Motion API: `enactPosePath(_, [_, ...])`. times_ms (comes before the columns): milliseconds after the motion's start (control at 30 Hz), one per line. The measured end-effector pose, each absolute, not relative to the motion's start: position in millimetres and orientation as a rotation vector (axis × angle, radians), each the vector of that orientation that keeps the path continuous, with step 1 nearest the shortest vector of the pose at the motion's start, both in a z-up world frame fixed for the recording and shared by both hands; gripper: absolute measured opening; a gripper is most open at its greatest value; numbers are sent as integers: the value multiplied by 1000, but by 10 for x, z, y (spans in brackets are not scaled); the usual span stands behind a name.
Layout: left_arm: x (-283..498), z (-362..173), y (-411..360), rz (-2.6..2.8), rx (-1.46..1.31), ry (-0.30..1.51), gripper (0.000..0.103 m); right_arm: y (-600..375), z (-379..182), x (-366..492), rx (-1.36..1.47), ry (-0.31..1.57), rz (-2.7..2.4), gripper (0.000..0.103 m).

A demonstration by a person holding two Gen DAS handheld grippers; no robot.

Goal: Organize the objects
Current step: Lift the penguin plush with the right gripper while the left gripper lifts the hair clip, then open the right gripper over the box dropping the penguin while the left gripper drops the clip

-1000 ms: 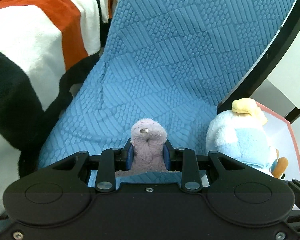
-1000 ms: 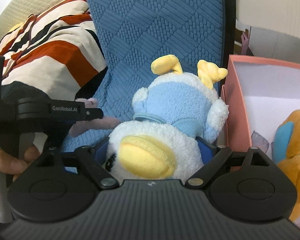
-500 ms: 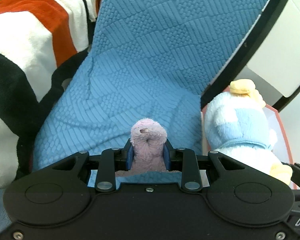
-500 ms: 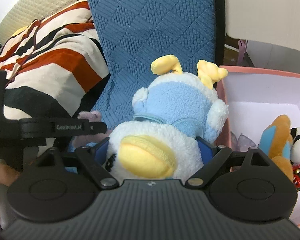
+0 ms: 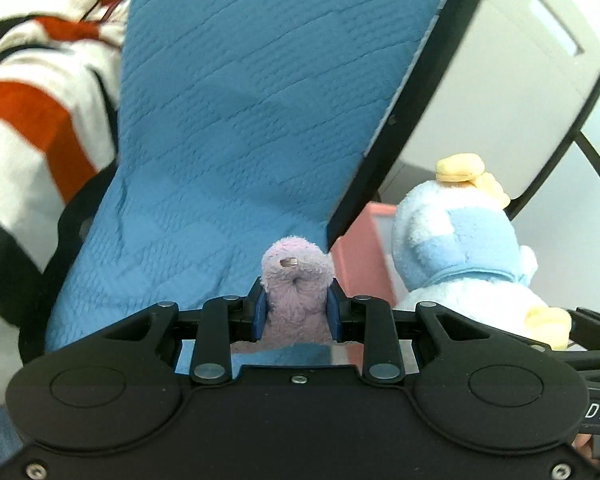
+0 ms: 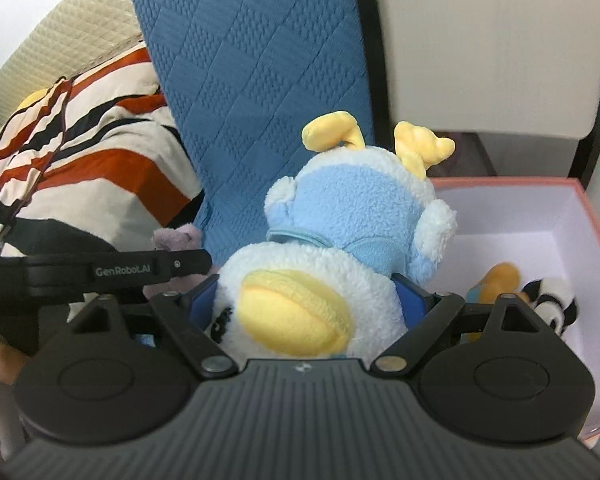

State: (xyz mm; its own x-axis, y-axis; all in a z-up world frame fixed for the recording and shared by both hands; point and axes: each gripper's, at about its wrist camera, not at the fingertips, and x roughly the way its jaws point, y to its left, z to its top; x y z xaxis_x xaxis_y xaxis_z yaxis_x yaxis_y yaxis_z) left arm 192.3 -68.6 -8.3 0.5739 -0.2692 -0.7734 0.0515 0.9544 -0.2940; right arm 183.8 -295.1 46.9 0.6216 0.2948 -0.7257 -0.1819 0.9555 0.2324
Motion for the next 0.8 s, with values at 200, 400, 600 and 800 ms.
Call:
enactPosePath(200, [2085, 132, -1034, -254, -244, 937, 27, -3328, 729, 1892, 148, 818, 235, 90])
enactPosePath(400, [2183, 138, -1461, -309, -215, 948, 27, -3806, 843, 1878, 134, 784, 153, 90])
enactPosePath(600, [2268, -96, -1879, -345, -208, 994, 27, -4255, 653, 1902, 111, 784, 83, 90])
enactPosePath(800, [2262, -431, -2264, -375, -185, 1071, 28, -4508, 276, 1956, 75, 812, 56, 90])
